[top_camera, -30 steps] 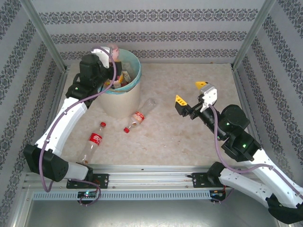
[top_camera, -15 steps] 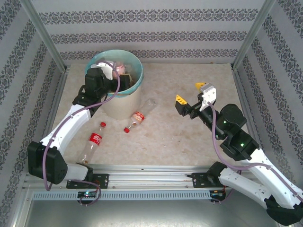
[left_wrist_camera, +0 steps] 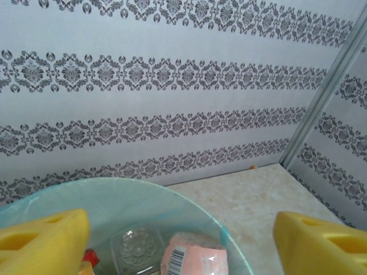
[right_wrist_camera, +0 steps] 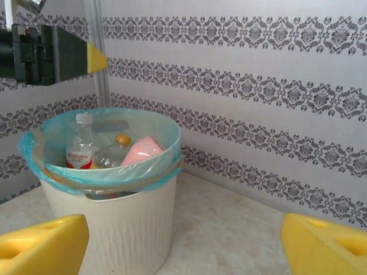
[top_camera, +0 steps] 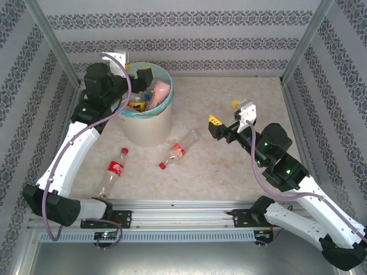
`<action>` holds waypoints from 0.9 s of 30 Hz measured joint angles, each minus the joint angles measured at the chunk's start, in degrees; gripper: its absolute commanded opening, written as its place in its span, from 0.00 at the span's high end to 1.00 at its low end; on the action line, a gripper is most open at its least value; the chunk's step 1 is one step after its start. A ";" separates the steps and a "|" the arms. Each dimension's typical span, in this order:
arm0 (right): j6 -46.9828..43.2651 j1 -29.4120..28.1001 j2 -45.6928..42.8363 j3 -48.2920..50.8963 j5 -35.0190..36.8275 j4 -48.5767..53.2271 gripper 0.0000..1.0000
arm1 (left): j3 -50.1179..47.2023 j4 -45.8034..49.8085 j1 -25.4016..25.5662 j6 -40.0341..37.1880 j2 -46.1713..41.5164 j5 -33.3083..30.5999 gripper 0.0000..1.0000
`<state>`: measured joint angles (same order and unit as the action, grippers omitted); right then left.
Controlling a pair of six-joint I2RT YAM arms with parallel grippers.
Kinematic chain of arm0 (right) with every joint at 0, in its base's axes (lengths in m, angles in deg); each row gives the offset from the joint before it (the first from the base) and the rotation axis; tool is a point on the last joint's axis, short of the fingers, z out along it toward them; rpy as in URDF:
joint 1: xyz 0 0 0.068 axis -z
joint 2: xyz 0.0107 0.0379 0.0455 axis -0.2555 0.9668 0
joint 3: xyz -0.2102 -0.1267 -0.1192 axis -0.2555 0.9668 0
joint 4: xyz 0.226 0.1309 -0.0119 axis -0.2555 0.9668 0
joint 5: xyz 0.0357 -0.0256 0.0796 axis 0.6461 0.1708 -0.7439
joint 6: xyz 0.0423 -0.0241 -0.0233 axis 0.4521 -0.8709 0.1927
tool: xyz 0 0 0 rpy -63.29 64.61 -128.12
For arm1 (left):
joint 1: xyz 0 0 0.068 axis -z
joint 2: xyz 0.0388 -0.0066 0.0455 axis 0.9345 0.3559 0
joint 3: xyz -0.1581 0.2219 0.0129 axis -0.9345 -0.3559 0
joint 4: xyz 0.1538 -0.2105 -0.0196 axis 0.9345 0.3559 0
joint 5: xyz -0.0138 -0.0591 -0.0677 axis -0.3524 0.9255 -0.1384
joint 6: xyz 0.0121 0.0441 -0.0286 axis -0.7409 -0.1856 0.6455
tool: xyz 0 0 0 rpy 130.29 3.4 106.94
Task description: Put the plastic bottles in the bin
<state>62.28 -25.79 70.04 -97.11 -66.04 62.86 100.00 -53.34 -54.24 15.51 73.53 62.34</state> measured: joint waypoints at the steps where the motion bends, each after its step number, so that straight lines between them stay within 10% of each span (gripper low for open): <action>1: 0.02 0.00 0.07 0.00 -0.11 0.00 0.13 | 0.63 0.94 0.00 0.07 0.48 0.44 0.27; 12: 2.23 0.44 3.74 0.00 -0.39 0.94 0.14 | 5.90 11.87 -0.04 3.04 13.42 6.05 0.49; 27: 20.72 9.03 12.79 0.96 -1.25 15.19 0.20 | 5.62 14.43 -0.04 3.21 12.41 5.90 0.36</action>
<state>83.00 -16.77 82.82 -96.15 -67.28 78.05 105.61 -38.91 -54.28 18.72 85.95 68.24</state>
